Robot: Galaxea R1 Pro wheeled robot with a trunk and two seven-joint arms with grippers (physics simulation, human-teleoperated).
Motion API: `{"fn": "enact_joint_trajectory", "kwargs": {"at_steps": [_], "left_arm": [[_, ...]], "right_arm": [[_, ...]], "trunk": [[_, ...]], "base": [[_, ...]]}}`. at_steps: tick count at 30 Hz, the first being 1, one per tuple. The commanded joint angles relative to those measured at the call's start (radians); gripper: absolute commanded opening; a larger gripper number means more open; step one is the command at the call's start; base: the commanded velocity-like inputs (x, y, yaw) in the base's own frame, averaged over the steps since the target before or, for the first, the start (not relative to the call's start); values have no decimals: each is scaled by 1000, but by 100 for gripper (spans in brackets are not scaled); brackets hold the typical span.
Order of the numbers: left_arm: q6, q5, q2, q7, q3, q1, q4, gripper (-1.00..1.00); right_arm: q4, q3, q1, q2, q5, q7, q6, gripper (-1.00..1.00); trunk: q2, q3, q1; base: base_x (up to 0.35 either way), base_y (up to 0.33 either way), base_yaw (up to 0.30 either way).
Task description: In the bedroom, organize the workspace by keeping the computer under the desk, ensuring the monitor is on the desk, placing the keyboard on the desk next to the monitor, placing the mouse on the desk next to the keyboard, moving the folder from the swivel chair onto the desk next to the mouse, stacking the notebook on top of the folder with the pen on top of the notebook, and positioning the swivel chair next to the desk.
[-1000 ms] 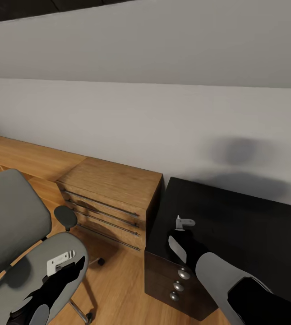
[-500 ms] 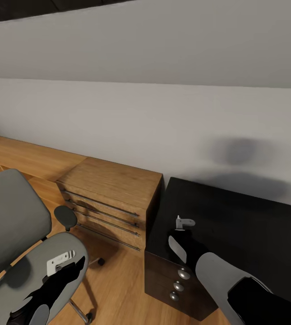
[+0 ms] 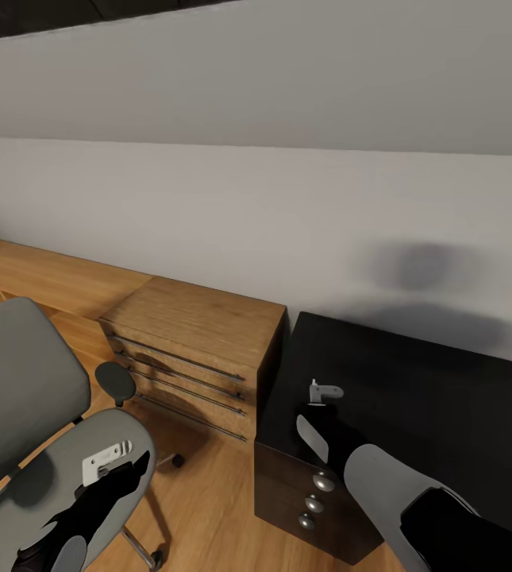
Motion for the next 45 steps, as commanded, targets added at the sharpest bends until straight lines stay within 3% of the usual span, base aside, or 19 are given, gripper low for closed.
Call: {"fn": "enact_joint_trajectory", "kwargs": {"at_steps": [1, 9, 18, 45], "left_arm": [[3, 11, 0, 8, 0, 0, -2, 100], [3, 11, 0, 8, 0, 0, -2, 100], [3, 11, 0, 7, 0, 0, -2, 100], [5, 11, 0, 8, 16, 0, -3, 100]], "right_arm": [[22, 6, 0, -1, -6, -8, 13, -100], [21, 2, 0, -2, -9, -8, 13, -100], [21, 1, 0, -5, -49, -7, 12, -100], [21, -29, 0, -21, -54, 28, 10, -100]], "trunk": [[-1, -1, 0], [-1, -1, 0], [-1, -1, 0], [-1, -1, 0]], "base": [[0, 0, 0], [0, 0, 0], [0, 0, 0], [0, 0, 0]]}}
